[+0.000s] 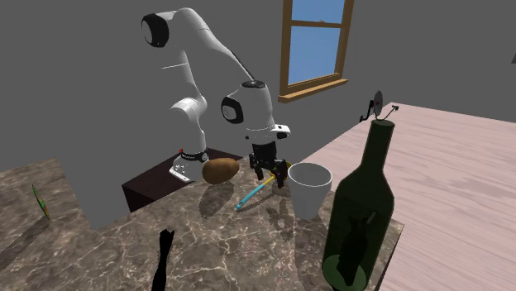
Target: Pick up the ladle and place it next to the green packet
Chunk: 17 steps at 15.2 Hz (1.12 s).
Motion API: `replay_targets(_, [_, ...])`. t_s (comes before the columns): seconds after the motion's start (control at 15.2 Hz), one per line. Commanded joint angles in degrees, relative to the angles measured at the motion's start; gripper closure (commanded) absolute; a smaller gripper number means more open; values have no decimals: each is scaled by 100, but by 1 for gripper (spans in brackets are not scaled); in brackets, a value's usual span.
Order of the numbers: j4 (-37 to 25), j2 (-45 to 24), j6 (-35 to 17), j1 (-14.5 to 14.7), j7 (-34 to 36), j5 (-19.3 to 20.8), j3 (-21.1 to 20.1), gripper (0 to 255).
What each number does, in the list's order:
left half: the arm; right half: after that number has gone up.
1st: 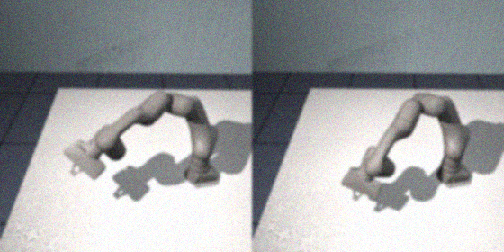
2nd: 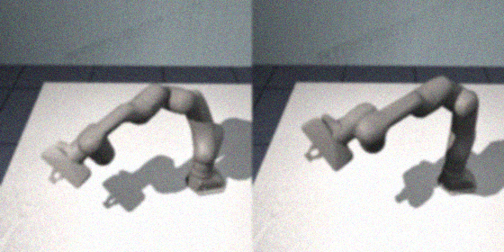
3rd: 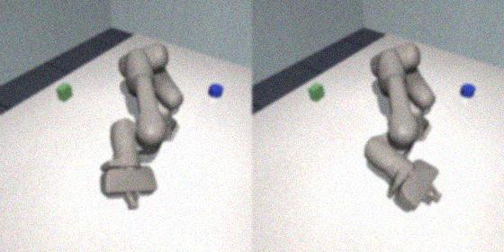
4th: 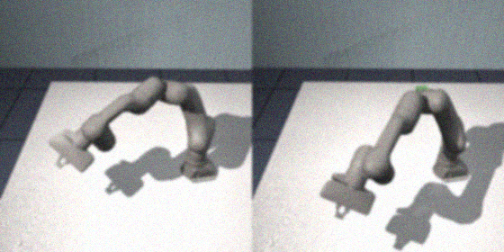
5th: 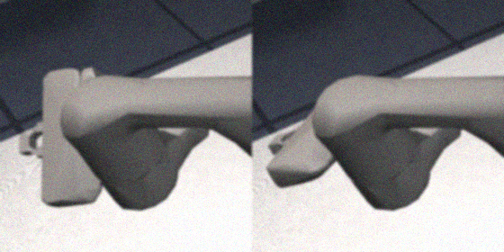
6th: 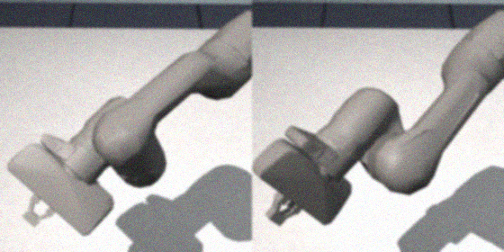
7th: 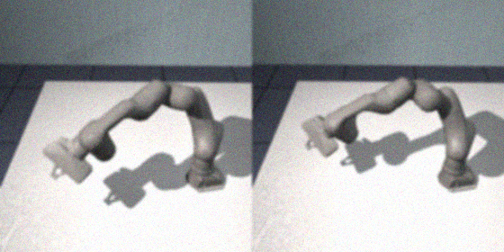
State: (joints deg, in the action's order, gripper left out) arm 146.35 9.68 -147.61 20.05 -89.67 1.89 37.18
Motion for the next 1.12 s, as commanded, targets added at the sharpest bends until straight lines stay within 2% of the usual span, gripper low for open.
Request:
replay_targets(0.0, [0, 0, 0, 0, 0, 0, 0, 0])
replay_targets(0.07, [0, 0, 0, 0, 0, 0, 0, 255])
replay_targets(0.66, [1, 0, -1, 1, -1, -1, 1, 255])
replay_targets(1.06, [-175, 413, 535, -138, 281, 339, -156, 255])
